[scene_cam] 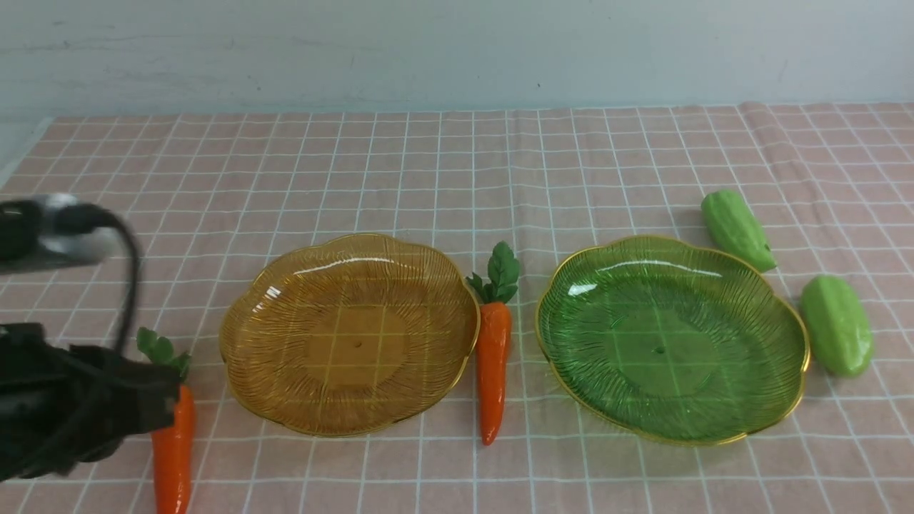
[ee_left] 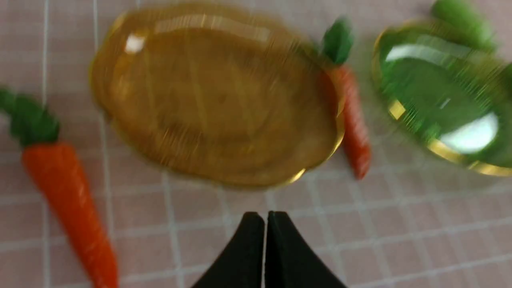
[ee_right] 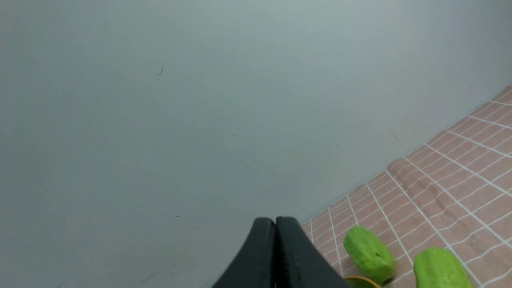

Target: Put different types of vegetables on the plate.

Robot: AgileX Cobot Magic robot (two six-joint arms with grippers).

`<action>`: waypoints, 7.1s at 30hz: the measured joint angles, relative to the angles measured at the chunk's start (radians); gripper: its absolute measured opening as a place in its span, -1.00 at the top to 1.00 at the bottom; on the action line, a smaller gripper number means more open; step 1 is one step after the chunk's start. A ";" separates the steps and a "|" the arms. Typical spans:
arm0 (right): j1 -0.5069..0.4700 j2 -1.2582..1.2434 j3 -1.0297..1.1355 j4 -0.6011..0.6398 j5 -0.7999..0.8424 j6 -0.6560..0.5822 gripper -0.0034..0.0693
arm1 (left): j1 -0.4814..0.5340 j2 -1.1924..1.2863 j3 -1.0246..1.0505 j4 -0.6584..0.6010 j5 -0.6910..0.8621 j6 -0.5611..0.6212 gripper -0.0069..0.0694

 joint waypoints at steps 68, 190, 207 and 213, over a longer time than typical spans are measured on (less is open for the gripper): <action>0.065 1.088 -1.072 -0.320 1.167 -0.325 0.95 | -0.252 0.712 -0.465 0.431 -0.005 -0.354 0.31; 0.050 1.826 -1.585 0.004 1.273 -0.627 -0.20 | -0.446 0.340 -0.387 0.305 0.330 -0.200 0.83; 0.050 1.977 -1.527 0.003 1.137 -0.624 -0.31 | -0.729 0.618 -0.387 0.303 0.170 -0.333 0.76; 0.050 1.976 -1.558 0.000 1.218 -0.578 -0.54 | -0.731 0.686 -0.387 0.304 0.056 -0.335 0.31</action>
